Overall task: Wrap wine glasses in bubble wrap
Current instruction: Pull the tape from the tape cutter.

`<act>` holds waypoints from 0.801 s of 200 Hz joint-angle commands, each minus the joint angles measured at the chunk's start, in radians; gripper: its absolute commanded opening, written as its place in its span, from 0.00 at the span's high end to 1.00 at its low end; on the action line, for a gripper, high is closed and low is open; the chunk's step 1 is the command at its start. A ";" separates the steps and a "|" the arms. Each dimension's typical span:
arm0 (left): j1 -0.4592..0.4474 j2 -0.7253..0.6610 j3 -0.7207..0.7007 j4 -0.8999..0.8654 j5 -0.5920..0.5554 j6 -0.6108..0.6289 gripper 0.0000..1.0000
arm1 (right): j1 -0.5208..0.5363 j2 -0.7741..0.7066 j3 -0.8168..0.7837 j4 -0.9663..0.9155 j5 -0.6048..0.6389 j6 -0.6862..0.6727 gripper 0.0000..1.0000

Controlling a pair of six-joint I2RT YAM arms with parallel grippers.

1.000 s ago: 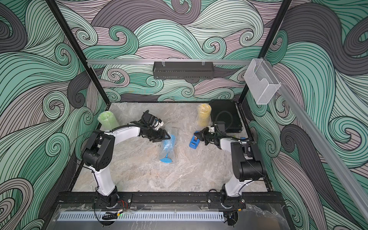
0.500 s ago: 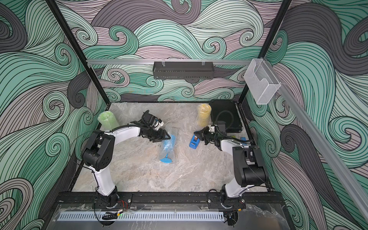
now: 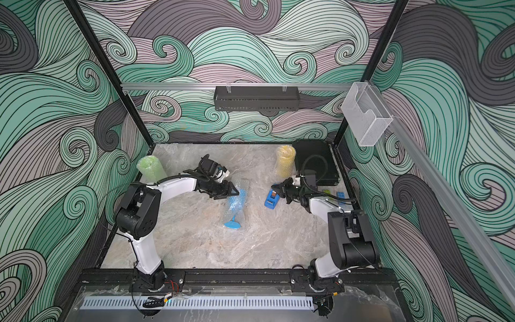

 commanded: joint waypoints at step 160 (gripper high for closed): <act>-0.017 0.022 -0.025 -0.065 -0.040 0.007 0.34 | 0.181 -0.060 -0.279 0.149 0.139 0.041 1.00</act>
